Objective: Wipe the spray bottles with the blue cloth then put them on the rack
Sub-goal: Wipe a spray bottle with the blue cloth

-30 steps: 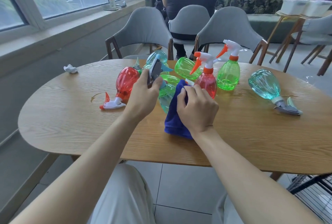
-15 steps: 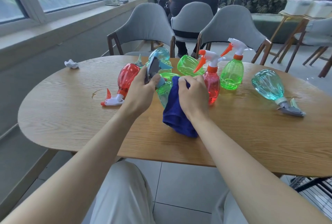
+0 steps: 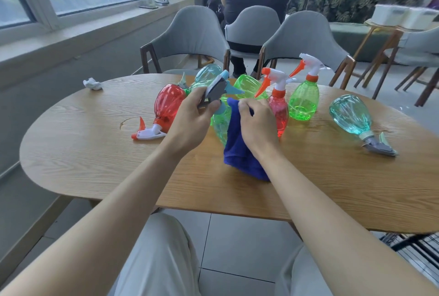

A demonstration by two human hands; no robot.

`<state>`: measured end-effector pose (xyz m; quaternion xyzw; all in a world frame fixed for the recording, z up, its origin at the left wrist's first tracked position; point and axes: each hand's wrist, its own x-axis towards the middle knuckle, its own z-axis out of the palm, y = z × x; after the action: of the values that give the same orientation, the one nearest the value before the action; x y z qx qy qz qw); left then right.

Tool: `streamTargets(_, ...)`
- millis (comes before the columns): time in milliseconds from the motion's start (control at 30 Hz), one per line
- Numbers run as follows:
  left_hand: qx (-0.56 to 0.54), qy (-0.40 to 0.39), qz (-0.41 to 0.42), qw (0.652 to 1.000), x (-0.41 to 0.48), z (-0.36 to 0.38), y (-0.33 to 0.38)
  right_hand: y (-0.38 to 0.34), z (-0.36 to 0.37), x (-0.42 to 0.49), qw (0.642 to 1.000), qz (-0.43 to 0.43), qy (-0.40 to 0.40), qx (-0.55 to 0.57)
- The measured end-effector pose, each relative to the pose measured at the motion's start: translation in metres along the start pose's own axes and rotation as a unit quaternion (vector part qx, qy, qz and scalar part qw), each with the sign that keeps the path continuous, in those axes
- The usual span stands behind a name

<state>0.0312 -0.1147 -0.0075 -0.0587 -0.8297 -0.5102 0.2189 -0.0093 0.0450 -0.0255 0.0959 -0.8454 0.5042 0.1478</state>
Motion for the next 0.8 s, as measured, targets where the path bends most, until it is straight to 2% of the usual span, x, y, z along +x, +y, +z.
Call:
streamTargets(133, -0.042, 0.019, -0.016, 0.999, 0.004, 0.004, -0.002, 0.001, 0.010, -0.008, 0.995, -0.091, 0.020, -0.017)
streamTargets(400, -0.126, 0.048, -0.136, 0.981, 0.009, 0.008, 0.015, 0.015, 0.021, -0.014, 0.990, -0.113, -0.019, -0.077)
streamTargets(533, -0.116, 0.091, -0.184, 0.972, 0.014, 0.014, 0.019, 0.011, 0.022, -0.017, 0.980, -0.151, -0.021, -0.125)
streamTargets(600, -0.120, 0.117, -0.180, 0.969, 0.017, 0.016, 0.015, 0.011, 0.022, -0.019, 0.975, -0.169, -0.006, -0.142)
streamTargets(700, -0.109, 0.119, -0.164, 0.973, 0.016, 0.013, 0.011, 0.016, 0.019, -0.015, 0.989, -0.094, 0.019, -0.115)
streamTargets(767, -0.115, 0.112, -0.153, 0.975, 0.014, 0.008, 0.008, 0.019, 0.015, -0.008, 0.995, -0.017, 0.016, -0.101)
streamTargets(800, -0.118, 0.111, -0.152, 0.975, 0.014, 0.005, 0.008, 0.018, 0.014, -0.006, 0.996, -0.006, 0.006, -0.092)
